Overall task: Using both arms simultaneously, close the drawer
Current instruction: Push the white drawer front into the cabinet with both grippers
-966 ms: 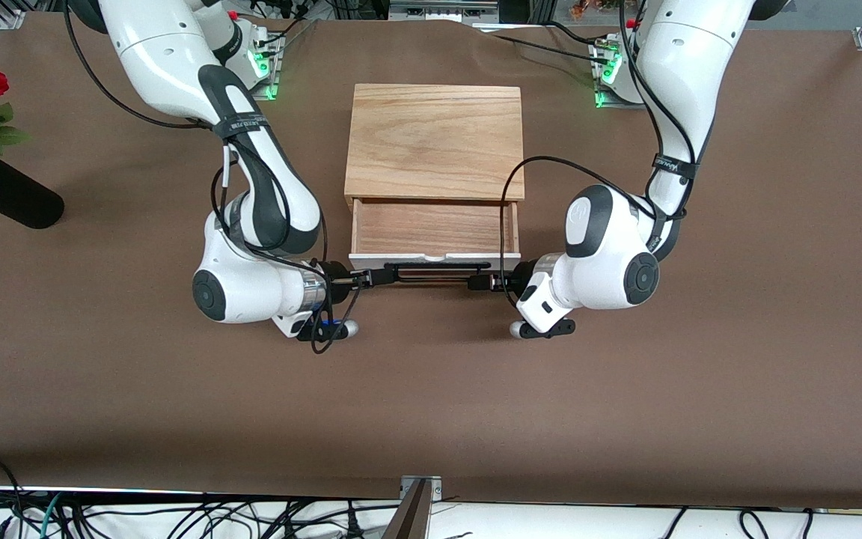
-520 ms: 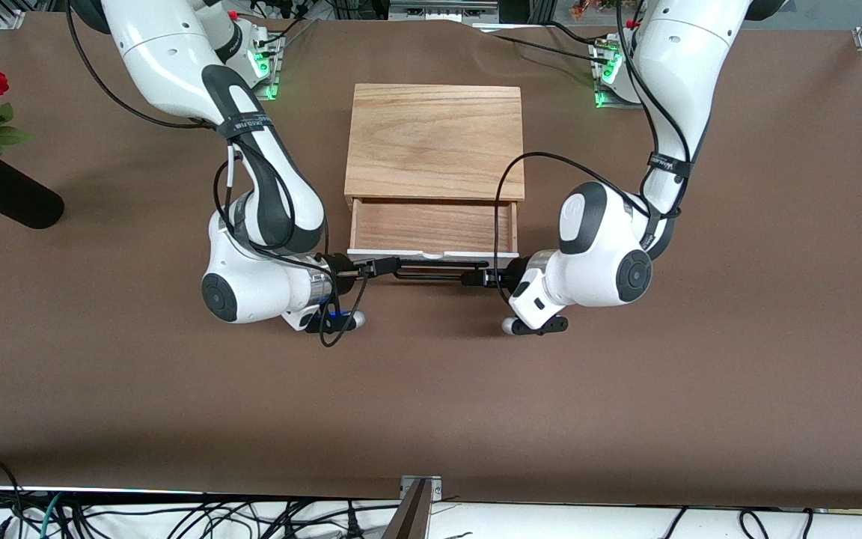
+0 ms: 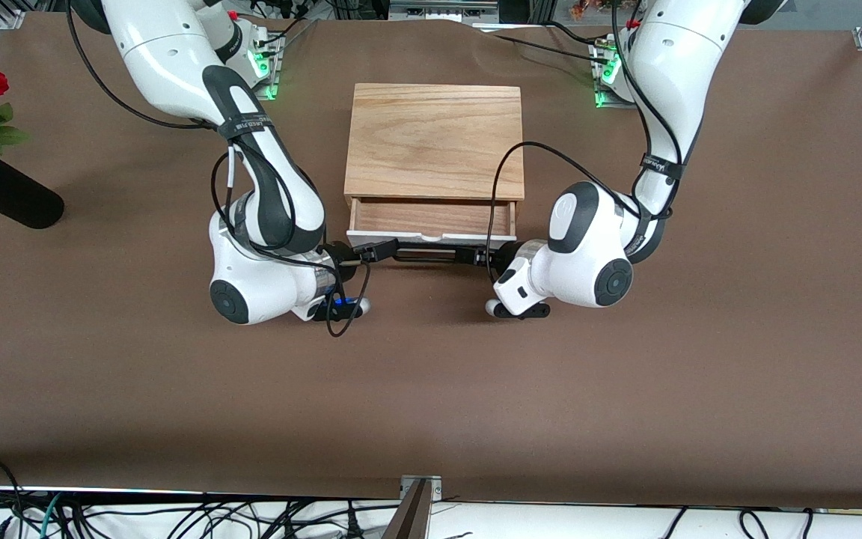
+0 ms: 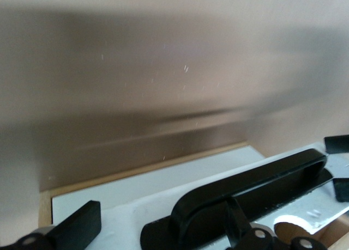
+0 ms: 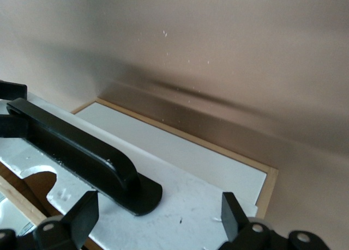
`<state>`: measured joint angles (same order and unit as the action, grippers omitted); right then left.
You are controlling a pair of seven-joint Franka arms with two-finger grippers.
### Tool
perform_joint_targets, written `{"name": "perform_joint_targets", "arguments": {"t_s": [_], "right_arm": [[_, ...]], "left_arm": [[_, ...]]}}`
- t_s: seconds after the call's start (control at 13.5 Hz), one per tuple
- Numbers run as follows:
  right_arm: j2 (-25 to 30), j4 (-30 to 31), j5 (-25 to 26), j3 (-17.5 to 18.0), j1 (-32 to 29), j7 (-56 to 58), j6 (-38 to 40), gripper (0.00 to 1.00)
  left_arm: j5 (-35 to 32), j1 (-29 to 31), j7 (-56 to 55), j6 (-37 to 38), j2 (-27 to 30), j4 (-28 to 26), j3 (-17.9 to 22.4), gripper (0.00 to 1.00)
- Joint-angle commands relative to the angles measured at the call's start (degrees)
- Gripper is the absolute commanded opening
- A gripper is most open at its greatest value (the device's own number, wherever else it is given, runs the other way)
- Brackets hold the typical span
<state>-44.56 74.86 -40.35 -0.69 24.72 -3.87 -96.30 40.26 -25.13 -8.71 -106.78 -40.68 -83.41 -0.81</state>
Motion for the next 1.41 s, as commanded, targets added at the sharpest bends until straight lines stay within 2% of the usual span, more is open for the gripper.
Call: {"name": "perform_joint_targets", "arguments": {"t_s": [0.0,0.37,0.97,1.34], "right_arm": [[1.23,1.78,0.09,0.42,0.16,0.09,2.25,1.0],[1.32,1.96,0.01,0.51,1.21,-0.52,6.2,1.0],[3.07,5.91,0.01,0.51,3.41,-0.61,6.56,1.0],[3.78,6.18,0.27,0.16,4.11,-0.52,5.78,1.0]], "left_arm": [[1.4,-0.71,0.19,2.55,-0.89,0.53,-0.25,1.0],[1.22,-1.77,-0.08,8.68,-1.06,-0.7,-0.25,1.0],[0.96,-1.51,0.01,19.23,-1.15,-0.79,-0.25,1.0],[0.87,-1.51,0.1,20.21,-1.15,0.26,-0.16,1.0]]}}
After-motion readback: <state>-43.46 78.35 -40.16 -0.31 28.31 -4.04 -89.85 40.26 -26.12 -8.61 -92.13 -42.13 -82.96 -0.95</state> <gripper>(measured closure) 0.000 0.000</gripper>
